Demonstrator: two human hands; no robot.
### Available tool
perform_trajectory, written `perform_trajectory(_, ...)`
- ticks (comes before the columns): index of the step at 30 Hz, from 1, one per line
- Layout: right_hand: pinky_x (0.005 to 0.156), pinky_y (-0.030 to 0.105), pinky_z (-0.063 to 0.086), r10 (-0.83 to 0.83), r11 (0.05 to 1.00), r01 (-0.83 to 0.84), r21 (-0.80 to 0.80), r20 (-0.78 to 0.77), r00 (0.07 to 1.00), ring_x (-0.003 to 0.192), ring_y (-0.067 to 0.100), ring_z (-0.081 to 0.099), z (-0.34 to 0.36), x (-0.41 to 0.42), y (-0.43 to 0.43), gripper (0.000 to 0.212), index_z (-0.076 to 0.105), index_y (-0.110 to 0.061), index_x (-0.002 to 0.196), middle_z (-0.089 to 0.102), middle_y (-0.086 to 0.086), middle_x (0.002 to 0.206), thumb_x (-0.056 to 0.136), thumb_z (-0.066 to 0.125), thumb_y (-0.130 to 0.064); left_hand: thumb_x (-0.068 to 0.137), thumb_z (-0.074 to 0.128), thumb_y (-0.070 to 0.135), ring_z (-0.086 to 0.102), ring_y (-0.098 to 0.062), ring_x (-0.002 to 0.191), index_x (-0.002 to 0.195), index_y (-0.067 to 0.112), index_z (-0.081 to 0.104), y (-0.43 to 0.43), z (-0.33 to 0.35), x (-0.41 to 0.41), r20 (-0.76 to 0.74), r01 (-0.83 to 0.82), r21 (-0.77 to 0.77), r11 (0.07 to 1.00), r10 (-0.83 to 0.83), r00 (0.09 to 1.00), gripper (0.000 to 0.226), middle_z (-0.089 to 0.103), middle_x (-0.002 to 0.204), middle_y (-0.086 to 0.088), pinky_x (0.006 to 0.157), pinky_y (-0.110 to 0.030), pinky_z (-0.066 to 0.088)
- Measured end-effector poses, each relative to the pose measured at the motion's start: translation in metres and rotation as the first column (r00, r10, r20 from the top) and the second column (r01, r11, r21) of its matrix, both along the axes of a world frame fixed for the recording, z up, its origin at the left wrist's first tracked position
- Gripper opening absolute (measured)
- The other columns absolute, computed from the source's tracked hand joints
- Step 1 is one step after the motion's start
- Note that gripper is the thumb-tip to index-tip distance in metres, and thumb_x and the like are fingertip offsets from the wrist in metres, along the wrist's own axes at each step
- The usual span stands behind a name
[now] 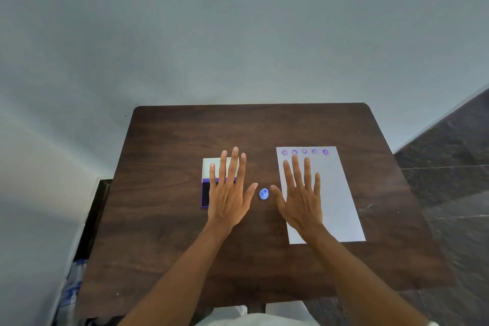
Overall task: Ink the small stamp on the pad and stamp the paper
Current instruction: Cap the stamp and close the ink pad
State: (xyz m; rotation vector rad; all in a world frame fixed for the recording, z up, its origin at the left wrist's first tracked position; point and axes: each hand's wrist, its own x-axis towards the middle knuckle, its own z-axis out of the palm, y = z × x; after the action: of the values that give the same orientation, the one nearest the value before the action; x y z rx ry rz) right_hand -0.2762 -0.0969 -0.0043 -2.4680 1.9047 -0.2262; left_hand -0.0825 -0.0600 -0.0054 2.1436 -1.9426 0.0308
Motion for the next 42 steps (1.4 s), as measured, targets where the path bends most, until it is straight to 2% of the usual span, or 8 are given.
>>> perform_trajectory(5, 0.118, 0.057, 0.01, 0.015, 1.0, -0.015, -0.009, 0.014, 1.0, 0.148, 0.03, -0.001, 0.006, -0.002, -0.001, 0.08, 0.008, -0.027, 0.152, 0.004, 0.004, 0.162, 0.089, 0.031, -0.069, 0.096, 0.018, 0.064, 0.004, -0.031, 0.151, 0.156, 0.019, 0.014, 0.007, 0.001, 0.002, 0.041, -0.07, 0.048, 0.996, 0.068, 0.997, 0.075, 0.004, 0.165, -0.008, 0.12, -0.054, 0.015)
perform_trajectory(9, 0.119, 0.053, 0.004, 0.035, 0.999, -0.035, 0.014, 0.014, 0.999, 0.148, 0.03, 0.001, 0.006, -0.008, -0.005, 0.079, 0.009, -0.025, 0.152, 0.004, 0.005, 0.162, 0.089, 0.032, -0.068, 0.097, 0.028, 0.058, 0.006, -0.033, 0.15, 0.156, 0.015, 0.013, 0.012, 0.0, 0.001, 0.03, -0.118, 0.081, 0.99, 0.116, 0.993, 0.074, 0.006, 0.164, -0.011, 0.12, -0.053, 0.015)
perform_trajectory(15, 0.108, 0.041, 0.038, 0.13, 0.973, -0.171, 0.153, 0.244, 0.961, 0.135, 0.029, 0.041, 0.002, 0.018, -0.015, 0.056, 0.041, -0.014, 0.139, 0.044, 0.01, 0.147, 0.091, 0.06, -0.036, 0.101, 0.035, 0.047, 0.021, -0.028, 0.147, 0.154, 0.017, 0.019, 0.015, -0.003, 0.015, -0.18, -0.275, 0.273, 0.922, 0.329, 0.927, 0.063, 0.02, 0.161, -0.012, 0.117, -0.044, 0.03)
perform_trajectory(19, 0.101, 0.033, 0.044, 0.139, 0.928, -0.265, 0.261, 0.418, 0.898, 0.13, 0.022, 0.044, 0.002, 0.054, -0.022, 0.046, 0.046, -0.015, 0.134, 0.048, 0.006, 0.142, 0.093, 0.058, -0.029, 0.101, 0.039, 0.042, 0.036, -0.025, 0.136, 0.149, 0.02, 0.029, 0.005, -0.006, 0.042, -0.3, -0.341, 0.355, 0.87, 0.452, 0.84, 0.054, 0.032, 0.152, -0.008, 0.101, -0.043, 0.045)
perform_trajectory(29, 0.096, 0.038, 0.051, -0.26, 0.774, -0.157, 0.613, 0.534, 0.805, 0.118, 0.024, 0.055, -0.005, 0.122, -0.057, 0.041, 0.046, -0.011, 0.131, 0.056, 0.009, 0.133, 0.093, 0.06, -0.02, 0.1, 0.048, 0.029, 0.051, -0.026, 0.126, 0.143, 0.014, 0.045, -0.028, -0.019, 0.086, -0.604, -0.47, 0.456, 0.756, 0.651, 0.46, 0.045, 0.061, 0.129, -0.007, 0.105, -0.041, 0.042)
perform_trajectory(33, 0.096, 0.038, 0.051, -0.393, 0.747, -0.093, 0.658, 0.55, 0.737, 0.118, 0.024, 0.055, -0.015, 0.126, -0.06, 0.045, 0.044, -0.01, 0.133, 0.056, 0.01, 0.134, 0.092, 0.061, -0.015, 0.098, 0.05, 0.024, 0.055, -0.026, 0.12, 0.138, 0.014, 0.05, -0.036, -0.023, 0.097, -0.692, -0.456, 0.533, 0.713, 0.677, 0.249, 0.042, 0.057, 0.136, -0.007, 0.102, -0.046, 0.048)
perform_trajectory(37, 0.095, 0.035, 0.05, -0.462, 0.702, -0.072, 0.708, 0.531, 0.711, 0.12, 0.021, 0.053, -0.017, 0.129, -0.06, 0.058, 0.036, -0.011, 0.143, 0.051, 0.007, 0.139, 0.092, 0.062, -0.02, 0.098, 0.051, 0.024, 0.06, -0.023, 0.111, 0.135, 0.012, 0.054, -0.035, -0.027, 0.1, -0.752, -0.414, 0.572, 0.708, 0.654, 0.081, 0.039, 0.061, 0.128, -0.007, 0.088, -0.036, 0.055)
perform_trajectory(42, 0.078, 0.024, 0.049, -0.436, 0.764, -0.091, 0.639, 0.614, 0.658, 0.099, 0.01, 0.055, -0.008, 0.128, -0.054, 0.036, 0.055, -0.014, 0.127, 0.063, 0.004, 0.123, 0.094, 0.058, -0.029, 0.1, 0.047, 0.038, 0.06, -0.013, 0.095, 0.117, 0.015, 0.064, -0.023, -0.019, 0.095, -0.823, -0.391, 0.532, 0.751, 0.568, -0.028, 0.033, 0.066, 0.11, -0.001, 0.081, -0.032, 0.055)
